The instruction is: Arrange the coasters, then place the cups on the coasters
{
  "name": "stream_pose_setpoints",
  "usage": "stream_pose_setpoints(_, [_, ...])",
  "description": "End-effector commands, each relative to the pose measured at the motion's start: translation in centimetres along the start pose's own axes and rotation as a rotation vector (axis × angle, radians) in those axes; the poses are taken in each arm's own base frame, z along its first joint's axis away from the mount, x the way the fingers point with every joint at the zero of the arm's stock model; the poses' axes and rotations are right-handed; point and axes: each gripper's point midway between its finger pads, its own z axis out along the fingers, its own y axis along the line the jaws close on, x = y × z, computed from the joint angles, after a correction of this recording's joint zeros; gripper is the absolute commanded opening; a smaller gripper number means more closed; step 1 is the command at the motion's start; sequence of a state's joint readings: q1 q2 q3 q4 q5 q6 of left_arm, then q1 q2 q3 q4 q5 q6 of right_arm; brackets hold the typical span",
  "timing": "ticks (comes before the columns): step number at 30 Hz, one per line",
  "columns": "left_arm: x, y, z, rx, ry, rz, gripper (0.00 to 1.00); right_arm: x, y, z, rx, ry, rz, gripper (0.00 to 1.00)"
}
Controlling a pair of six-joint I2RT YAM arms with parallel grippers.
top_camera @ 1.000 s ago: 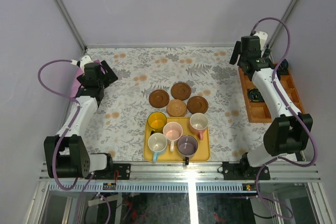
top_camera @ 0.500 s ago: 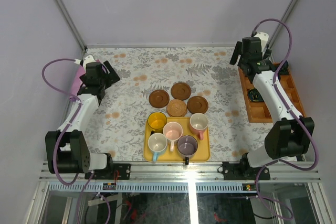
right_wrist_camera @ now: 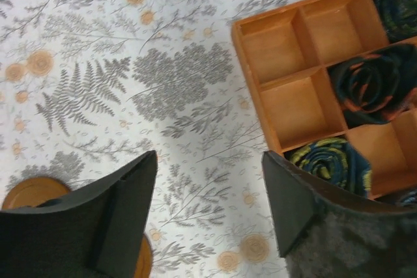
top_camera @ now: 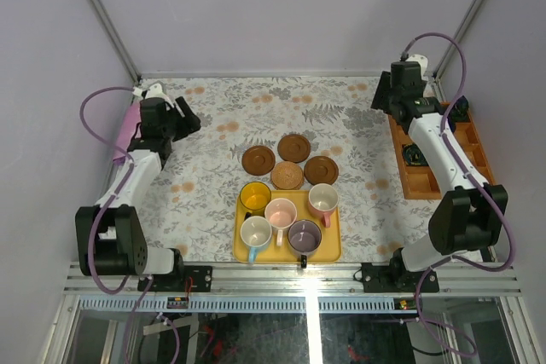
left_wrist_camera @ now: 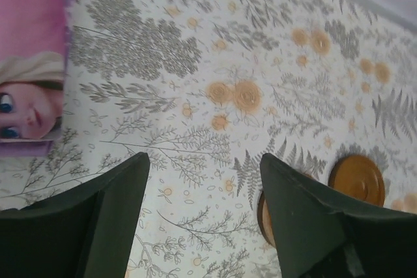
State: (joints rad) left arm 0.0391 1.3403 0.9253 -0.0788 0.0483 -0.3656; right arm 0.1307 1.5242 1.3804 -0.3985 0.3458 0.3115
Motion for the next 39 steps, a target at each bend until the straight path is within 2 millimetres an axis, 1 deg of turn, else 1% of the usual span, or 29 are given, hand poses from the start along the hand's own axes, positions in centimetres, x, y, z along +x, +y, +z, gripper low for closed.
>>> stream_pose_setpoints(1, [0.7,-3.2,1.1,0.182,0.060,0.026,0.56,1.4,2.1,0.5,-0.114,0.054,-0.006,0.54])
stream_pose_setpoints(2, [1.1,-3.3,1.2,0.194,0.071,0.017,0.44,1.8,2.5,0.5,-0.135,0.066,-0.007,0.45])
stream_pose_setpoints(3, [1.5,-3.5,1.3,0.205,0.081,0.011,0.28,2.2,2.8,0.5,-0.156,0.079,-0.008,0.27])
stream_pose_setpoints(4, [1.8,-3.7,1.4,0.217,0.090,0.005,0.22,2.5,3.2,0.4,-0.179,0.091,-0.010,0.11])
stream_pose_setpoints(5, [2.1,-3.8,1.5,0.225,0.101,-0.001,0.13,2.9,3.6,0.5,-0.201,0.108,-0.012,0.02])
stream_pose_setpoints(6, [2.3,-3.9,1.7,0.232,0.112,-0.007,0.08,3.4,3.9,0.5,-0.223,0.128,-0.015,0.00])
stream_pose_setpoints(8, [3.0,-4.1,2.1,0.245,0.148,-0.020,0.00,4.6,4.8,0.4,-0.266,0.173,-0.022,0.00])
stream_pose_setpoints(9, [3.7,-4.1,2.6,0.249,0.177,-0.029,0.00,5.2,5.4,0.3,-0.284,0.194,-0.031,0.00])
stream_pose_setpoints(13, [5.7,-5.2,3.4,0.305,0.269,-0.021,0.00,7.9,7.6,-0.4,-0.330,0.263,-0.119,0.00])
stream_pose_setpoints(15, [6.7,-6.1,3.5,0.309,0.302,0.035,0.00,9.5,8.8,-1.0,-0.343,0.299,-0.192,0.00])
stream_pose_setpoints(17, [8.4,-7.1,3.7,0.303,0.348,0.133,0.00,11.2,10.2,-1.5,-0.372,0.345,-0.237,0.00])
stream_pose_setpoints(19, [10.3,-8.1,3.5,0.299,0.403,0.210,0.00,12.8,11.1,-1.8,-0.416,0.404,-0.231,0.00])
stream_pose_setpoints(21, [12.0,-9.1,3.4,0.319,0.445,0.249,0.00,14.6,11.7,-1.6,-0.449,0.475,-0.215,0.00])
stream_pose_setpoints(23, [13.1,-9.8,3.4,0.340,0.479,0.247,0.00,15.9,12.3,-1.9,-0.489,0.526,-0.206,0.00])
stream_pose_setpoints(26, [14.6,-10.5,3.4,0.372,0.528,0.235,0.00,17.3,12.8,-2.1,-0.517,0.570,-0.207,0.00])
stream_pose_setpoints(30, [16.3,-11.1,3.4,0.406,0.584,0.238,0.00,19.0,13.1,-1.7,-0.513,0.624,-0.236,0.00])
stream_pose_setpoints(35, [18.6,-11.3,3.5,0.443,0.667,0.210,0.00,20.9,13.6,-1.4,-0.523,0.703,-0.257,0.00])
stream_pose_setpoints(39, [19.8,-12.1,3.5,0.477,0.709,0.213,0.00,22.5,14.0,-1.3,-0.536,0.758,-0.277,0.00])
